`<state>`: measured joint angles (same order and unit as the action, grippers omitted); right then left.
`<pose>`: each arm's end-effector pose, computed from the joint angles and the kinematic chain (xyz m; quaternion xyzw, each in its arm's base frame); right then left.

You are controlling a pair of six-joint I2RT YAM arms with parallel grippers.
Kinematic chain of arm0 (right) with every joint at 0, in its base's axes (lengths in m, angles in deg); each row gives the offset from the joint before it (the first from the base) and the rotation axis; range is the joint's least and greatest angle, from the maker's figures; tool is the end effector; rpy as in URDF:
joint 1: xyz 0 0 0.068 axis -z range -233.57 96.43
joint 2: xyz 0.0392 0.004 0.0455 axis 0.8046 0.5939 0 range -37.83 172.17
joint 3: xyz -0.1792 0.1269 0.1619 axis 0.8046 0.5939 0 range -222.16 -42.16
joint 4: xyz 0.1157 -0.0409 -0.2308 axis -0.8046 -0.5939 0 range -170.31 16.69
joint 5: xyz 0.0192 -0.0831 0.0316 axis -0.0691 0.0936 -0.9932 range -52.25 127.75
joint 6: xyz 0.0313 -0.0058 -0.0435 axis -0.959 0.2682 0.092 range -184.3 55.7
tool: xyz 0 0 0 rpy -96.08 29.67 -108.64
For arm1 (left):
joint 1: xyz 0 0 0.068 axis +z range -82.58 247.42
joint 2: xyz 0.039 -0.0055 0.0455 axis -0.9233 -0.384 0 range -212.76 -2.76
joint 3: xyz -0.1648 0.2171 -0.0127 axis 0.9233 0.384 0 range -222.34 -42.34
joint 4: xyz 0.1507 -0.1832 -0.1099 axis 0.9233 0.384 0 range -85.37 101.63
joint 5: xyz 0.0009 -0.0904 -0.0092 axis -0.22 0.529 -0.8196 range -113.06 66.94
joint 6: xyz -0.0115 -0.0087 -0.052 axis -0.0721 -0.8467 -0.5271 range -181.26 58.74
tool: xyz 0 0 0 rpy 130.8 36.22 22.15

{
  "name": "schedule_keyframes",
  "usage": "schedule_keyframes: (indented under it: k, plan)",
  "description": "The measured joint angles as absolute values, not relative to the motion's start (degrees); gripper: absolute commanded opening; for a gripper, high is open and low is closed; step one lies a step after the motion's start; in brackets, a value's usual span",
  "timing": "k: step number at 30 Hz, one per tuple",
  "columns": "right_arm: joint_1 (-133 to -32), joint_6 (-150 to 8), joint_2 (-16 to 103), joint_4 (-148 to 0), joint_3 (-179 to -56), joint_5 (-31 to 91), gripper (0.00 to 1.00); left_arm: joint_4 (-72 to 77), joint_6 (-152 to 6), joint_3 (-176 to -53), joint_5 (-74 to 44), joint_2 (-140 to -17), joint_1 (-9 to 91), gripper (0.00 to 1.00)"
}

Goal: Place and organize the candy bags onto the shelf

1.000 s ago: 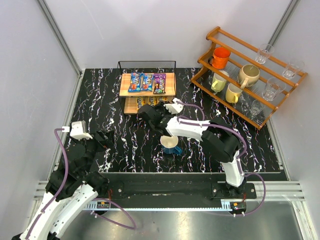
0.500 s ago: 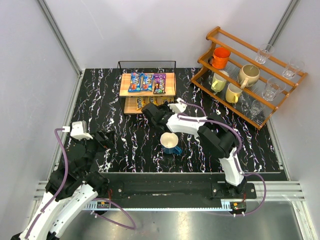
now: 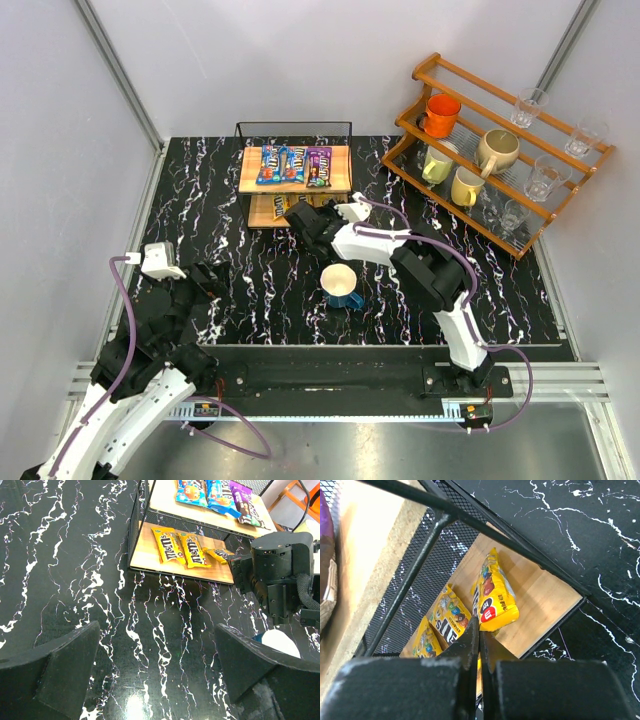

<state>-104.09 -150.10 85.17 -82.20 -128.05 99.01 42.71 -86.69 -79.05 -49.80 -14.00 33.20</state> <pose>0.3157 0.3342 0.1694 0.4237 0.7025 0.1235 0.5584 0.0584 -0.0203 0.3013 -0.0859 0.7682 -0.1459 0.6174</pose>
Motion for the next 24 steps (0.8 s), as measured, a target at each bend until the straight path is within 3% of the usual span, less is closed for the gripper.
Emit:
schedule_keyframes:
  k: [24]
  plan:
    - [-101.82,-150.36,89.58,-79.31,-130.56,91.97,0.00,42.71,-86.74,-79.05,-50.44,-13.98,32.18,0.99]
